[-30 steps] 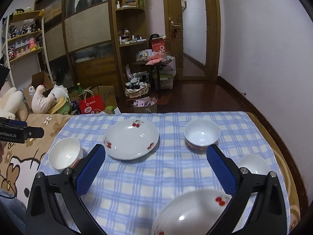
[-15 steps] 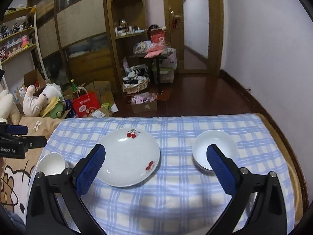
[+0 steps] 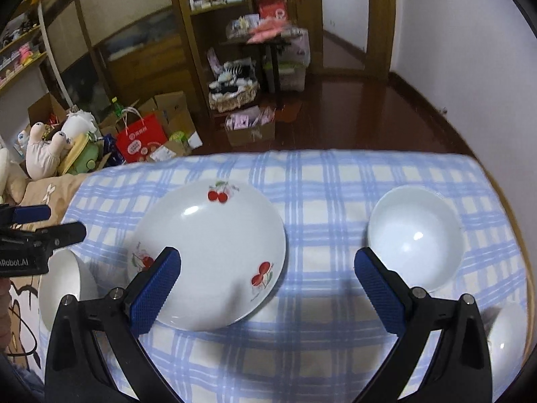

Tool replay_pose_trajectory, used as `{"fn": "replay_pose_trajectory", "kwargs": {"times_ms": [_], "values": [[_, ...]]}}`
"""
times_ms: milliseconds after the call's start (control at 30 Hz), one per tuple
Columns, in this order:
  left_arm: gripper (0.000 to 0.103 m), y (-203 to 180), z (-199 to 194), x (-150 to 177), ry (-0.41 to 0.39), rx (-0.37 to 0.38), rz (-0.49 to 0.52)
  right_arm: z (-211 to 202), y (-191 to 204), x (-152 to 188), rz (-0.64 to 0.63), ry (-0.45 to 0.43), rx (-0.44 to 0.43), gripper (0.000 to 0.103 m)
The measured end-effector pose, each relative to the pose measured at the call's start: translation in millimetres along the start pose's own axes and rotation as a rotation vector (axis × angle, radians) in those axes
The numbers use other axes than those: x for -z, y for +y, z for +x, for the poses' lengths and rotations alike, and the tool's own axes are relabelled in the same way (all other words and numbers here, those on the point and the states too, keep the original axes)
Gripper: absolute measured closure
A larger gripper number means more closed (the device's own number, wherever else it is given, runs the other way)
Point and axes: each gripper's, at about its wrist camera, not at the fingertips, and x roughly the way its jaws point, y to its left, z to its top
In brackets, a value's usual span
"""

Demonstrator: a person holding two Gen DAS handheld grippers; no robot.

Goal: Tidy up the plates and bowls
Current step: 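Close the left gripper on the plate rim while the right gripper closes too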

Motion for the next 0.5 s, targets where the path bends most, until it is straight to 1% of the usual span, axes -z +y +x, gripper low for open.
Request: {"fn": "replay_pose_trajectory", "kwargs": {"times_ms": [133,267,333,433,500], "values": [[0.015,0.6,22.7,-4.7,0.020,0.007,-0.009,18.0,-4.9,1.7,0.037,0.039,-0.028,0.000],[0.015,3.7,45.3,-6.9,0.079,0.032,-0.037,36.9,-7.6,1.1,0.063,0.087,-0.056,0.000],[0.015,5.1,53.1,-7.0,0.087,0.025,-0.046,44.7,-9.5,0.4,0.069,0.106,-0.052,0.000],[0.015,7.2,69.2,-6.8,0.124,0.028,-0.061,57.0,-15.1,-0.4,0.079,0.150,-0.030,0.000],[0.015,7.2,79.3,-6.5,0.136,0.020,-0.060,63.1,-20.8,-0.3,0.098,0.173,-0.064,0.003]]}}
